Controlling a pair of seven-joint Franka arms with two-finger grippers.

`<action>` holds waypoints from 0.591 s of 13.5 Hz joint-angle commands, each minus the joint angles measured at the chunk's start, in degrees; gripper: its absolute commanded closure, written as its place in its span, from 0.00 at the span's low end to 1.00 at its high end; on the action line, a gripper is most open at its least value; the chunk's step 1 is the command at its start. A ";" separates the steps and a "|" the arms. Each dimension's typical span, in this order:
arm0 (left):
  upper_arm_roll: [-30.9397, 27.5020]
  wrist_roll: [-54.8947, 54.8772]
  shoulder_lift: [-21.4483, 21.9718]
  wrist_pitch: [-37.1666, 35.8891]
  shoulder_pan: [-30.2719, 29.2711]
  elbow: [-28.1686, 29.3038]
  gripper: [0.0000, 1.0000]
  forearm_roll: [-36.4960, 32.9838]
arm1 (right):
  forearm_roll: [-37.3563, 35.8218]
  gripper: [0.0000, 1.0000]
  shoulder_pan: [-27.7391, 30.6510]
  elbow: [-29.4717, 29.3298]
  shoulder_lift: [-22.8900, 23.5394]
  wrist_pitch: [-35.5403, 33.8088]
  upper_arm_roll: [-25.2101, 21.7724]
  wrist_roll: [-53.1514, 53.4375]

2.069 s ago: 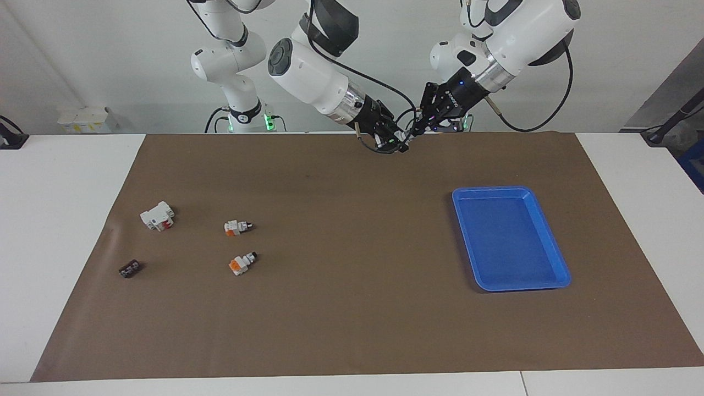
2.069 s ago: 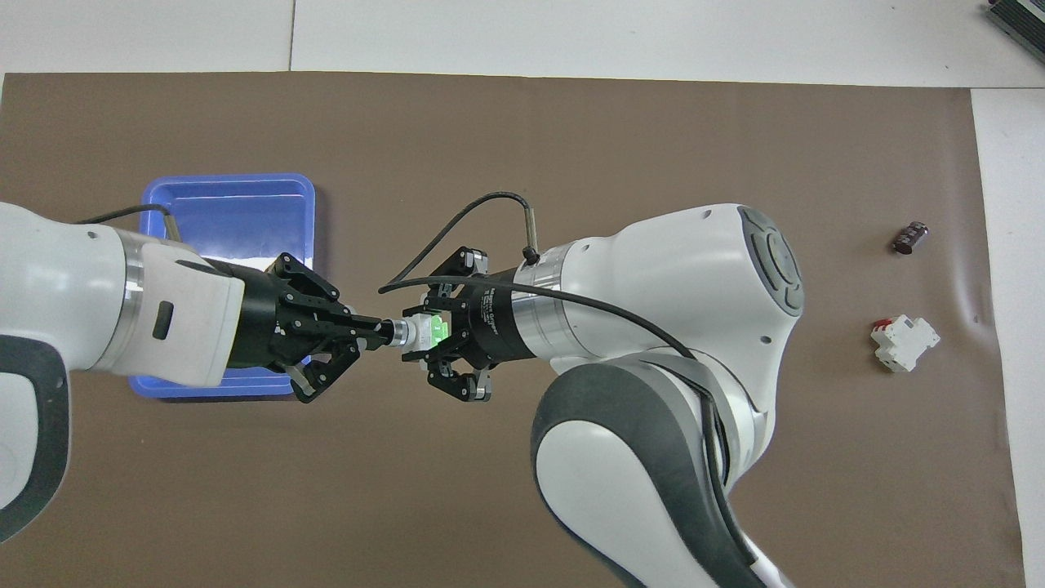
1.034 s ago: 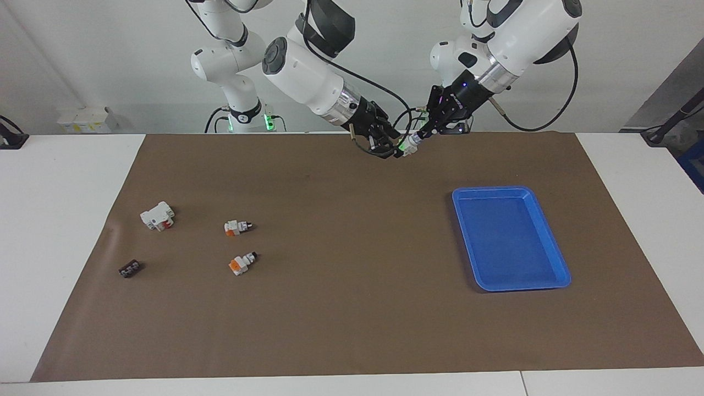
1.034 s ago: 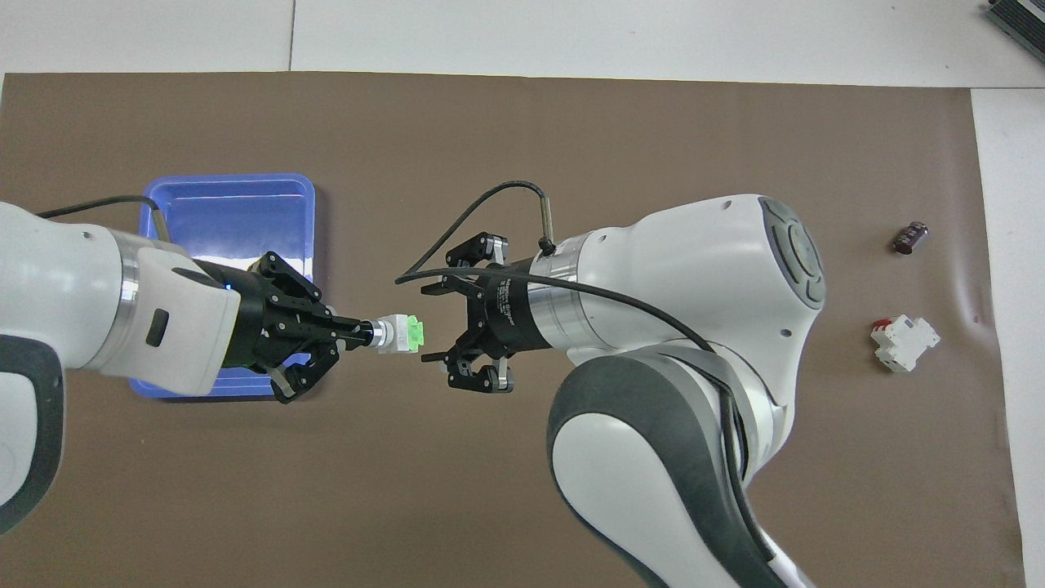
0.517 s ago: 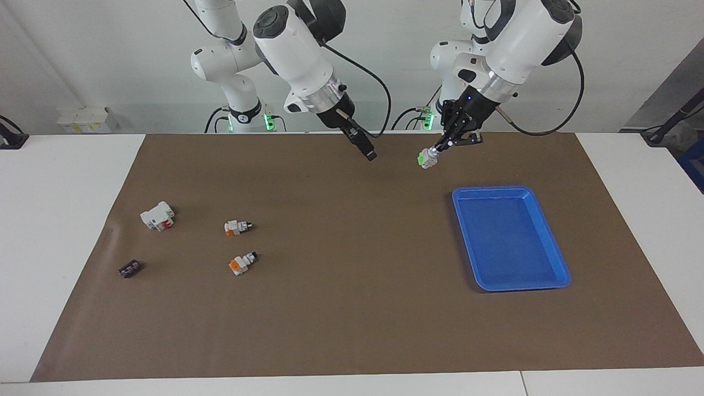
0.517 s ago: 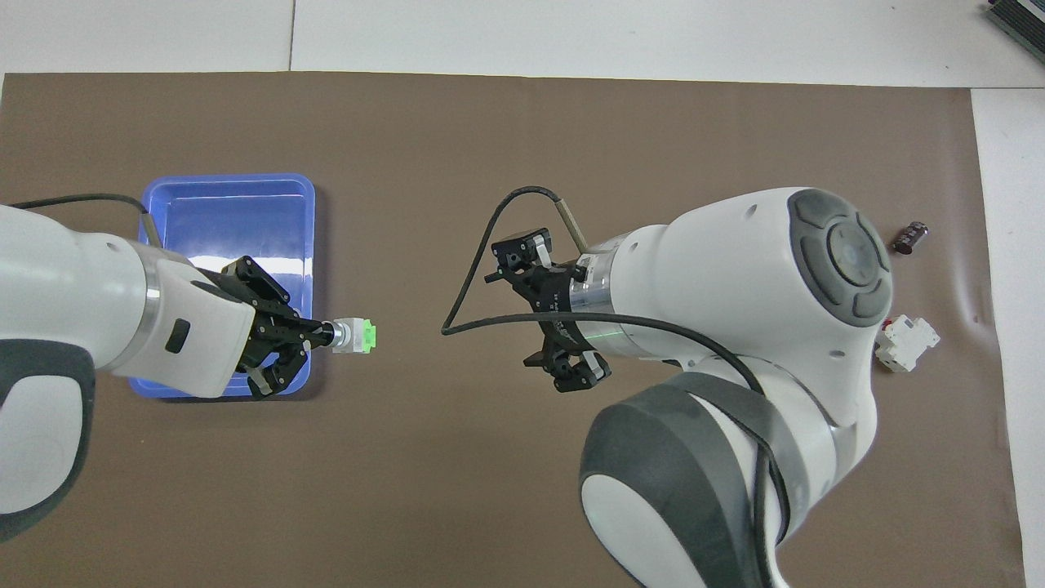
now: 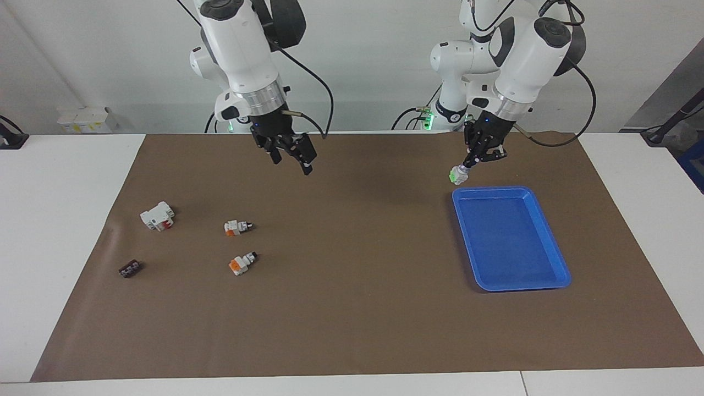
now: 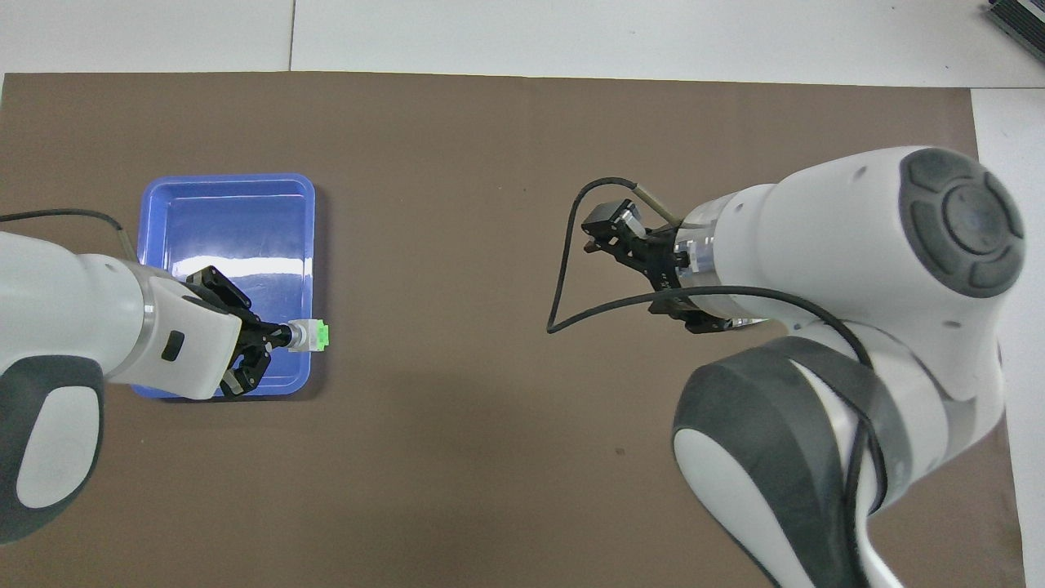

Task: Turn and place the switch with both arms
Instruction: 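Lower the switch into the blue tray with the left gripper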

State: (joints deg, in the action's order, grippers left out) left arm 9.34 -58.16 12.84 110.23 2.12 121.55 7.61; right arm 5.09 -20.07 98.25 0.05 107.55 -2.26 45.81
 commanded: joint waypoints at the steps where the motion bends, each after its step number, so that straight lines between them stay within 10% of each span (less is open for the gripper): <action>1: 0.33 -0.47 1.57 4.54 -2.03 5.18 1.00 -5.64 | -3.60 0.01 6.07 0.27 -2.16 -2.69 0.67 -14.29; 8: 0.06 2.61 -7.83 17.30 -3.09 8.35 1.00 -9.62 | -5.98 0.01 16.38 -8.78 -1.02 -15.69 0.94 -30.26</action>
State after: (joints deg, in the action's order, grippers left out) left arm 9.24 -56.85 6.98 125.22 -0.33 129.73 -0.01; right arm 0.30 -5.09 92.91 -2.37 95.04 -2.56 16.51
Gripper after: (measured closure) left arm 0.899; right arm 0.009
